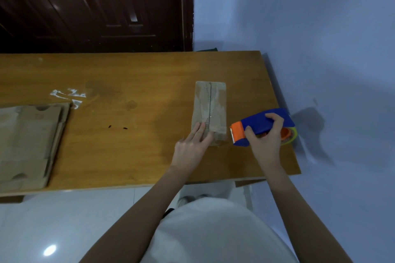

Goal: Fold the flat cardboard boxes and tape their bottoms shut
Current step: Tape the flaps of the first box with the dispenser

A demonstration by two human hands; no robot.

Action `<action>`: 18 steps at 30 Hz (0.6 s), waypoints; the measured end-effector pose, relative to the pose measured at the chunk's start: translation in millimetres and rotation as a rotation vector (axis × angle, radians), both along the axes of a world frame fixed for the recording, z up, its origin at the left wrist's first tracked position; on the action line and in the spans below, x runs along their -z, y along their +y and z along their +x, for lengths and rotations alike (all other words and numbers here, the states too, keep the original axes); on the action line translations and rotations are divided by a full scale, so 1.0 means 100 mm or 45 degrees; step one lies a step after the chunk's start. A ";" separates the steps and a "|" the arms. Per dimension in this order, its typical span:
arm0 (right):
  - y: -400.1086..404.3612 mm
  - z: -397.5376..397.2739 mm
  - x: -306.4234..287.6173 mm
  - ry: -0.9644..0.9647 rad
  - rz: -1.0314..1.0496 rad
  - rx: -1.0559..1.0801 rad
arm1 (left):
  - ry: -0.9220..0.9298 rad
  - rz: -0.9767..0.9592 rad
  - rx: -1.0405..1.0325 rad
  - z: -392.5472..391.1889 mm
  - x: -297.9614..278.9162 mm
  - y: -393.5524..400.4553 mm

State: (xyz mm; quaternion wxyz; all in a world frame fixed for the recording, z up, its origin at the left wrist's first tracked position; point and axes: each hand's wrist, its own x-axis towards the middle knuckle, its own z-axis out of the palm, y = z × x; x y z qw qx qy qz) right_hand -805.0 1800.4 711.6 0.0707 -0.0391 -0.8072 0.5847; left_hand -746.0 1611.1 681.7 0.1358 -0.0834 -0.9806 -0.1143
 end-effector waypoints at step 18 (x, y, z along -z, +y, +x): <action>0.00 -0.06 0.06 -0.026 0.115 -0.058 | -0.253 -0.177 -0.142 0.07 -0.10 0.14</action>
